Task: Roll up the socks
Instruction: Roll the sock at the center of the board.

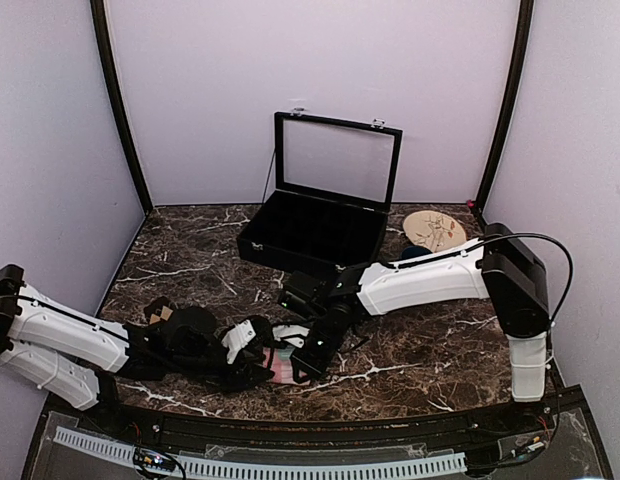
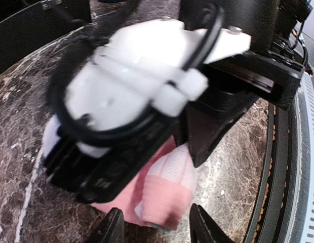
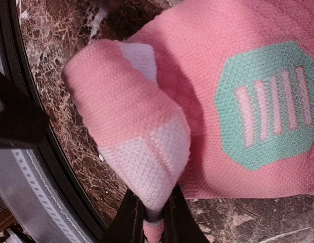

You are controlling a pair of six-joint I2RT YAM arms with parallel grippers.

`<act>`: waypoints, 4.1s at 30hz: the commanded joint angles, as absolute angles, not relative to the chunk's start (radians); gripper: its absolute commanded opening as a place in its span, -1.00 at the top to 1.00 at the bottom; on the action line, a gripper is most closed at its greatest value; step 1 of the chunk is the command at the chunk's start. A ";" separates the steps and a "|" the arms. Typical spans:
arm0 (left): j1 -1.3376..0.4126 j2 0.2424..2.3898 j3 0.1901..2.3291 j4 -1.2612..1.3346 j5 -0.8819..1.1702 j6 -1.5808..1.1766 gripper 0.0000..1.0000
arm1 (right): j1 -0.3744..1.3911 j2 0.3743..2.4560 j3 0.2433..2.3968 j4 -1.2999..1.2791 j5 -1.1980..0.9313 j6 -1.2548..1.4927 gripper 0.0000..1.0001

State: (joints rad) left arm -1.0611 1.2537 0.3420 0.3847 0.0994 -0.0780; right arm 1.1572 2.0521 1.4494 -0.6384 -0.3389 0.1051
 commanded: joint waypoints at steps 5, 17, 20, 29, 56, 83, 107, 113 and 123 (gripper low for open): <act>-1.141 1.364 0.424 0.376 0.117 0.059 0.08 | 1.146 2.074 1.481 -0.690 -0.369 0.076 0.88; -1.181 1.402 0.455 0.368 -0.014 0.165 0.06 | 1.146 2.080 1.486 -0.702 -0.399 0.054 0.89; -1.184 1.410 0.459 0.369 -0.013 0.190 0.05 | 1.146 2.080 1.488 -0.703 -0.407 0.048 0.90; -1.197 1.475 0.482 0.349 0.009 0.222 0.08 | 1.138 2.079 1.485 -0.707 -0.423 0.034 0.91; -1.135 1.479 0.460 0.310 0.094 0.023 0.90 | 1.081 1.971 1.348 -0.579 -0.460 0.095 0.40; -0.828 1.542 0.465 0.355 0.677 -0.297 0.90 | 1.090 1.689 0.954 -0.156 -0.126 0.096 0.22; -0.743 1.705 0.444 0.502 0.981 -0.461 1.00 | 1.329 1.754 1.009 -0.050 0.038 -0.199 0.16; -0.739 1.713 0.434 0.519 0.997 -0.463 1.00 | 1.334 1.800 1.045 -0.049 0.014 -0.218 0.13; -0.738 1.723 0.436 0.532 1.026 -0.462 1.00 | 1.335 1.865 1.080 -0.055 0.011 -0.259 0.09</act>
State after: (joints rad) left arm -0.7433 1.7115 0.4515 0.5259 0.9936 -0.4572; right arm 1.3224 1.8366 1.0538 -0.0746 0.0216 -0.2340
